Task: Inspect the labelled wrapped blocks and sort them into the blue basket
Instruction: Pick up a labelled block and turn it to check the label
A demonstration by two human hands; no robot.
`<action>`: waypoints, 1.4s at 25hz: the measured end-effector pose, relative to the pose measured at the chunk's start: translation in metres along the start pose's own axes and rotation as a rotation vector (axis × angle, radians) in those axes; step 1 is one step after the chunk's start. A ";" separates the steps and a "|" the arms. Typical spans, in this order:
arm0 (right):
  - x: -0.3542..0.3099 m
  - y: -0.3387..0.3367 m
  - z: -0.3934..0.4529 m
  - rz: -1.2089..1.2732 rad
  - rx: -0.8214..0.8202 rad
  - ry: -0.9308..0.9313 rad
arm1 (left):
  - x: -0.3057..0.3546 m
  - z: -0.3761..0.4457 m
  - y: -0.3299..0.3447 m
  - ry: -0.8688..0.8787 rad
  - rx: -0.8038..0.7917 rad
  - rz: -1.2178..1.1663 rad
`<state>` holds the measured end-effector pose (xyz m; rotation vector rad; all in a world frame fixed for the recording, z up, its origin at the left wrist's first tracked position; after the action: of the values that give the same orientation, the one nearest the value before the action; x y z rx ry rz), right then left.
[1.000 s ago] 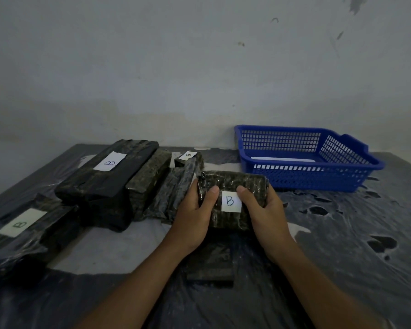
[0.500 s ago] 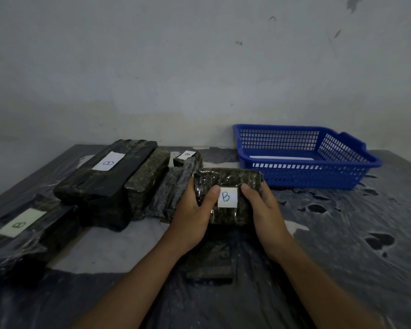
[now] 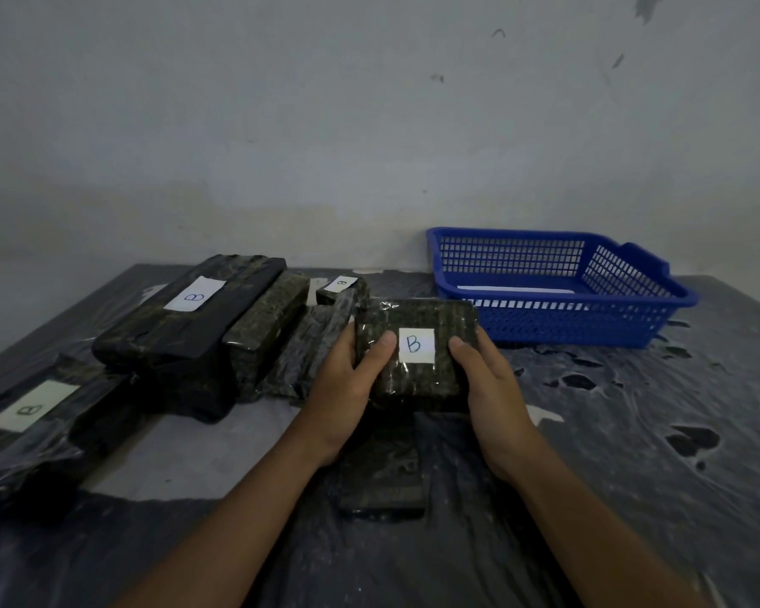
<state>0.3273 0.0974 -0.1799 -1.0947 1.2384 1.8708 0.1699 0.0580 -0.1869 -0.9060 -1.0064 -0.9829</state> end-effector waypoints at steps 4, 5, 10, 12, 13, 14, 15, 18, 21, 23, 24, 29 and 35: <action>0.000 -0.003 0.001 0.001 0.012 0.029 | -0.005 0.000 -0.002 0.003 -0.034 0.035; 0.001 -0.003 0.001 -0.064 -0.006 0.012 | -0.006 0.001 -0.003 0.006 -0.033 0.052; 0.002 -0.004 0.002 -0.110 -0.018 -0.004 | -0.009 0.002 -0.004 0.001 -0.019 0.087; 0.001 -0.004 0.002 -0.099 -0.046 0.005 | -0.009 0.003 -0.003 -0.002 -0.016 0.059; 0.002 -0.004 0.002 -0.106 -0.050 0.002 | -0.009 0.003 -0.003 -0.001 -0.020 0.042; 0.002 -0.004 0.003 -0.122 -0.048 -0.006 | -0.009 0.003 -0.003 0.000 -0.027 0.030; 0.002 -0.005 0.003 -0.137 -0.044 -0.014 | -0.009 0.003 -0.004 0.004 -0.040 0.026; 0.004 -0.007 0.003 -0.101 -0.052 0.001 | -0.010 0.002 -0.005 0.037 -0.064 0.064; 0.005 -0.009 0.004 -0.114 -0.078 0.025 | -0.011 0.002 -0.006 0.059 -0.043 0.109; 0.006 -0.010 0.004 -0.176 -0.089 0.016 | -0.012 0.002 -0.005 0.067 -0.030 0.130; 0.006 -0.010 0.004 -0.188 -0.088 0.014 | -0.012 0.003 -0.005 0.070 -0.027 0.133; 0.005 -0.009 0.004 -0.178 -0.077 0.019 | -0.013 0.004 -0.005 0.074 -0.027 0.111; 0.007 -0.009 0.005 -0.202 -0.020 0.009 | -0.011 0.006 -0.003 0.100 0.053 0.154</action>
<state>0.3302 0.1052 -0.1884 -1.1930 1.0734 1.7308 0.1630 0.0647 -0.1951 -0.8681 -0.8612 -0.8597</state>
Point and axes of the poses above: each hand's wrist, its own z-axis towards the middle knuckle, its own y-axis out of the palm, x = y × z, the point moved 3 cm from there along z, towards the middle knuckle, and after that the axes turned 13 degrees about z, right-handed, at the moved point
